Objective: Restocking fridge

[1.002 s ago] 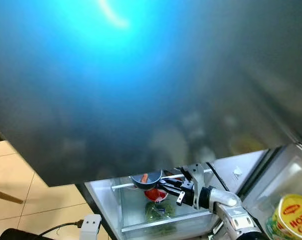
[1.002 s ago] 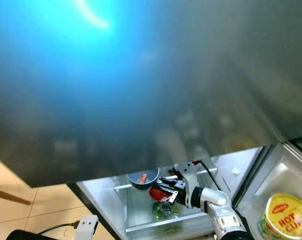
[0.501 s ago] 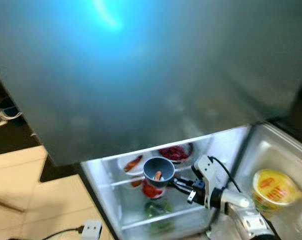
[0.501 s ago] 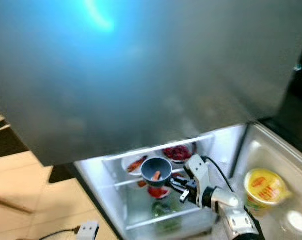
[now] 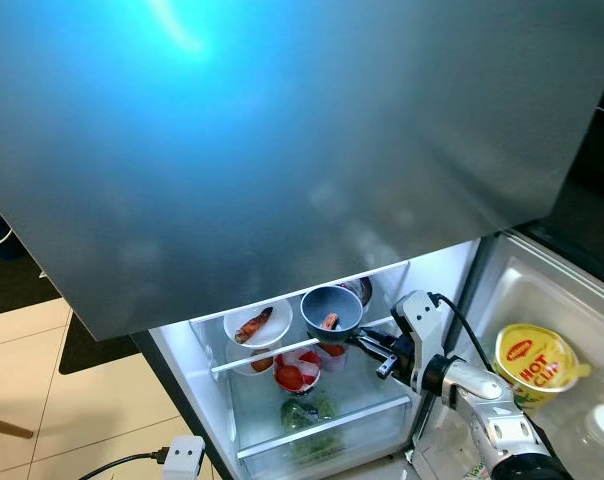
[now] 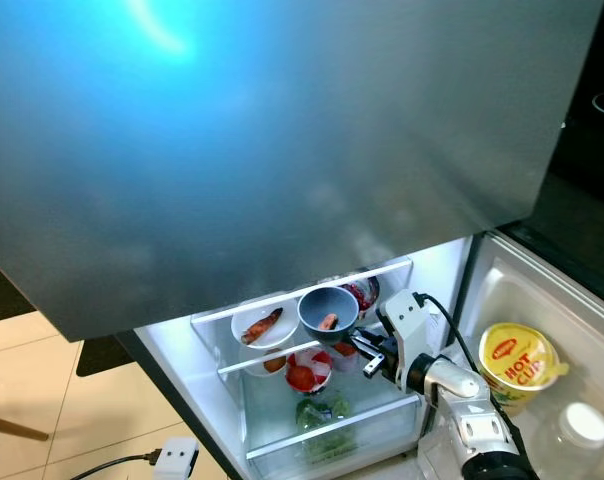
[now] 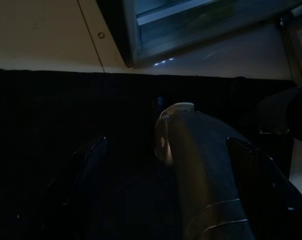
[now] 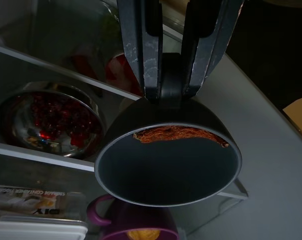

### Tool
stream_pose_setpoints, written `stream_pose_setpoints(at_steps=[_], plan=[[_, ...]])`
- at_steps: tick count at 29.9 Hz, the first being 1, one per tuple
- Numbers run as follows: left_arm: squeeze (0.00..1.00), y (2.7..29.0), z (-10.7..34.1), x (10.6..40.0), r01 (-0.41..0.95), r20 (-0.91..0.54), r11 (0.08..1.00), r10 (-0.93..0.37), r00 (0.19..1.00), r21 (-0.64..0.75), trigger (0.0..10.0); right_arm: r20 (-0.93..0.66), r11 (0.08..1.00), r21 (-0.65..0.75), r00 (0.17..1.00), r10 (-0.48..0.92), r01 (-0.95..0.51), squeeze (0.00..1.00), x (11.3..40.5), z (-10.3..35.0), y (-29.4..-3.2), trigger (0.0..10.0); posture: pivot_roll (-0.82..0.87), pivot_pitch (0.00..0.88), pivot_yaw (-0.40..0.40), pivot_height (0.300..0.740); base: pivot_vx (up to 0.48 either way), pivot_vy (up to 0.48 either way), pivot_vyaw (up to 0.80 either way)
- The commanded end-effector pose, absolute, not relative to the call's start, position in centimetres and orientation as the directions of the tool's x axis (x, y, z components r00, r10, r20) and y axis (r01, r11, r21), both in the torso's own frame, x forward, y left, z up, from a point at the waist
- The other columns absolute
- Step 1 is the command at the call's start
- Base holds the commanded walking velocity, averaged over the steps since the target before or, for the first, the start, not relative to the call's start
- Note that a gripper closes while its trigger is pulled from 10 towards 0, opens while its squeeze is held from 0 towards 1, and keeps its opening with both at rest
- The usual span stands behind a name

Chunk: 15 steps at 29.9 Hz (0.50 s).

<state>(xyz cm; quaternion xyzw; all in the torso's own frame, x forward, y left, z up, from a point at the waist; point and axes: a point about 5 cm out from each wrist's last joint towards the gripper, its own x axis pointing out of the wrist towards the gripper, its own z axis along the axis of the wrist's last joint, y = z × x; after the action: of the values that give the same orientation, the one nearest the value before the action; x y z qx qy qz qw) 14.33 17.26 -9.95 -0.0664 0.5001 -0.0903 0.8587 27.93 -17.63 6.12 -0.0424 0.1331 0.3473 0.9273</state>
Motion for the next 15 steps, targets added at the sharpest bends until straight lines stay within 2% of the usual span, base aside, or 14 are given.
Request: stream_pose_setpoints(at_steps=[1, 15], plan=[[0.0, 17.29, -9.92, 14.4, 0.099, -0.848, 0.976, -0.219, 0.483, -0.195, 10.0, -0.259, 0.749, 0.01, 0.722, 0.642, -0.663, 0.0, 28.02, 6.42, -17.15, 10.0, -0.12, 0.0, 0.075, 0.74, 0.0, 0.0, 0.0], [0.0, 17.31, -9.91, 14.43, 0.106, -0.848, 0.976, -0.219, 0.482, -0.192, 10.0, -0.237, 0.769, 0.024, 0.744, 0.625, -0.638, 0.0, 28.25, 6.77, -17.12, 10.0, -0.12, 0.0, 0.075, 0.74, 0.0, 0.0, 0.0]])
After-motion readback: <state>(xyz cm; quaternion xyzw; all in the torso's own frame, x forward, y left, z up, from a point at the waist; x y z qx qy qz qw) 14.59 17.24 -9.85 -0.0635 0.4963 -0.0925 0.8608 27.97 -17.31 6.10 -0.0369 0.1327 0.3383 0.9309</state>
